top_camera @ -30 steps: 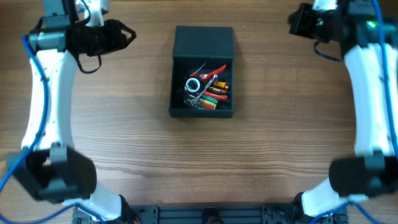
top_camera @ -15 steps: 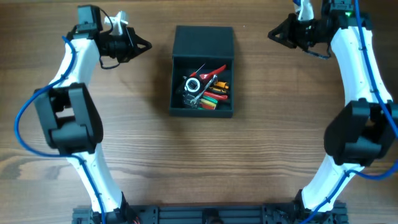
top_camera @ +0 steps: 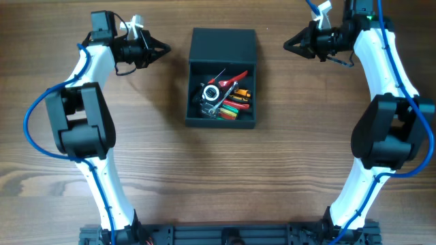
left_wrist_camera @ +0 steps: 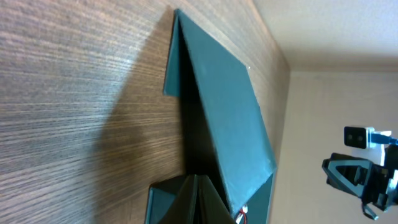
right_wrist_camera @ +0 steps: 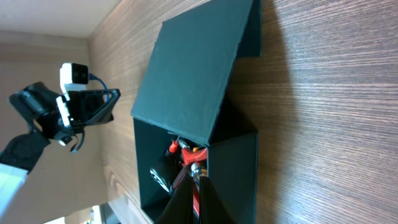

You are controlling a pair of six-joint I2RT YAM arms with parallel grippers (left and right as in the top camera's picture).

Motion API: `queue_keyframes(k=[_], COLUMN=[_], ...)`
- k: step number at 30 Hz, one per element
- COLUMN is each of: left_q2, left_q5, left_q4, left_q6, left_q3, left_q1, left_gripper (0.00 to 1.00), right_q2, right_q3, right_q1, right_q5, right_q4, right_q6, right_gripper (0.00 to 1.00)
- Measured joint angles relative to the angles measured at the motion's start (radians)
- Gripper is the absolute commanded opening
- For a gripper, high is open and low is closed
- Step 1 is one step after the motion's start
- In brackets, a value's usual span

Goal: Pack container
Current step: 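Move both grippers to the raised lid of the green box, then grip the lid edges with both grippers and fold it down shut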

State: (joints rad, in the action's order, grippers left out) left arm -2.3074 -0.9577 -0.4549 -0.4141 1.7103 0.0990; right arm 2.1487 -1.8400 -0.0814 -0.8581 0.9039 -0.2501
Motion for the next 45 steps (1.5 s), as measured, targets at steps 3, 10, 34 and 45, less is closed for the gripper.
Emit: queue_keyframes(k=[3,10,34,45], left_q2=[-0.026,-0.039,-0.143,-0.158], left_q5=[-0.010,-0.060,-0.174,-0.178], left_q4=[0.013,0.084,0.135,0.284], left_q6=[-0.019,-0.037,-0.038,-0.098], left_q3=[0.000,0.000,0.002,0.002], left_q1=[-0.008,-0.061,-0.081,-0.081], left_gripper=[0.04,0.04,0.04,0.04], right_q2=[0.001,0.052,0.206,0.210], right_q3=[0.000,0.000,0.045,0.057], right_q1=[0.000,0.000,0.000,0.004], right_q5=[-0.006,-0.065,-0.199,-0.306], right_q4=[-0.008,-0.013,-0.085,-0.361], right_q6=[0.000,0.003,0.072,-0.056], right_gripper=[0.04,0.04,0.05,0.04])
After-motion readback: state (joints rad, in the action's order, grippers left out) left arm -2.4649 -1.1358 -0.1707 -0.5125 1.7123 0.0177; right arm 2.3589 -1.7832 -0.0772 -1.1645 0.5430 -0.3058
